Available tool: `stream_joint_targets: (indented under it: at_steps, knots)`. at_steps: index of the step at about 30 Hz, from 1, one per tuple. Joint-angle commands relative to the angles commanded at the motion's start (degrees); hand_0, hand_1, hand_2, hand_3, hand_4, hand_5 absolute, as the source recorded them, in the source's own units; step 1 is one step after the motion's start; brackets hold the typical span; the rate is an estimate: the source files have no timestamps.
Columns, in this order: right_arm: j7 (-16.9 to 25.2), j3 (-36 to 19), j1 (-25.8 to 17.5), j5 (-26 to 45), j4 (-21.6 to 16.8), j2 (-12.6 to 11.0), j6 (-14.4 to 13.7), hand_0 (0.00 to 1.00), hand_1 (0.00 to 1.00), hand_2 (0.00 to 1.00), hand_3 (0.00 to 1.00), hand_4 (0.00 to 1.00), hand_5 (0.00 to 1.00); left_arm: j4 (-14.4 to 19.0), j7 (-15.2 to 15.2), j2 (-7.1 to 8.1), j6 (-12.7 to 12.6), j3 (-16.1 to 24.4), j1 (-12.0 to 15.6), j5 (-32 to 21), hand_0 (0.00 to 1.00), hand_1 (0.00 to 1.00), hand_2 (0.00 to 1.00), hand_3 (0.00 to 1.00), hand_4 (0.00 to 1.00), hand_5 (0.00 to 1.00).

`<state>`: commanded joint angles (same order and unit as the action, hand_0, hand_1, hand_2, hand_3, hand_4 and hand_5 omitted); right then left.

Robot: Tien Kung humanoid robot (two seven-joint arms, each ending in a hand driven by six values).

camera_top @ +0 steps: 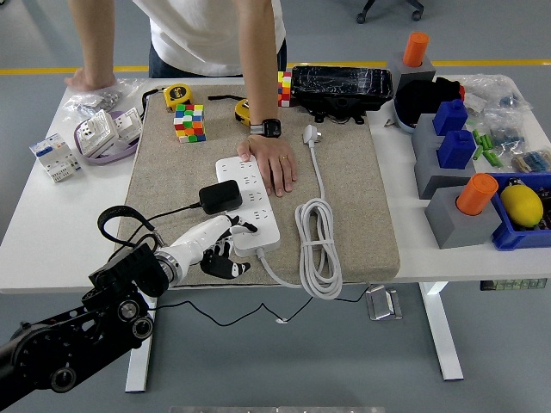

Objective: Put the plug near the board,insert it into the board,press the button,pull the plug out

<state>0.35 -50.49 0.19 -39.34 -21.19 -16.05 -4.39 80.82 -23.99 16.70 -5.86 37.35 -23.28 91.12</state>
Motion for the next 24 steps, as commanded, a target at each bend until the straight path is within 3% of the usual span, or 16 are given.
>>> stream_joint_targets:
  at_steps: [11, 14, 15, 17, 20, 21, 24]
  knots:
    - [-0.03, -0.48, -0.17, -0.09, -0.05, 0.30, -0.03, 0.609, 0.626, 0.624, 0.549, 0.942, 0.482, 0.02, -0.14, -0.20, 0.35, 0.27, 0.49, -0.32, 0.062, 0.066, 0.128, 0.755, 0.719, 0.002]
    - [-0.01, -0.87, -0.24, -0.23, -0.26, 0.31, -0.06, 0.609, 0.626, 0.624, 0.549, 0.942, 0.482, 0.45, 5.99, -0.09, -4.54, 1.46, 1.04, -2.92, 0.062, 0.066, 0.128, 0.755, 0.719, 0.002]
    - [-0.01, -0.93, -0.26, -0.25, -0.29, 0.31, -0.05, 0.609, 0.626, 0.623, 0.549, 0.942, 0.482, 0.54, 7.95, -0.04, -5.96, 1.81, 1.13, -4.21, 0.156, 0.110, 0.243, 0.644, 0.724, 0.161]
    - [-0.03, -1.00, -0.31, -0.26, -0.29, 0.35, -0.06, 0.609, 0.626, 0.623, 0.549, 0.942, 0.482, 0.34, 12.69, 0.02, -9.23, 2.85, 1.21, -8.81, 0.156, 0.110, 0.243, 0.644, 0.724, 0.161]
    - [-0.01, -1.11, -0.38, -0.26, -0.33, 0.41, -0.06, 0.609, 0.626, 0.623, 0.549, 0.942, 0.482, -0.72, 19.12, -0.05, -12.15, 4.07, 0.96, -15.53, 0.156, 0.110, 0.243, 0.644, 0.724, 0.161]
    - [-0.02, -1.15, -0.43, -0.25, -0.33, 0.45, -0.06, 0.609, 0.626, 0.624, 0.549, 0.942, 0.482, -1.23, 20.87, -0.12, -12.84, 4.51, 0.74, -17.45, 0.253, 0.291, 0.458, 0.553, 0.828, 0.245]
    - [-0.02, -1.27, -0.57, -0.22, -0.33, 0.58, -0.05, 0.609, 0.626, 0.624, 0.549, 0.942, 0.482, -3.40, 24.04, -0.58, -14.38, 5.73, -0.53, -17.52, 0.253, 0.291, 0.458, 0.553, 0.828, 0.245]
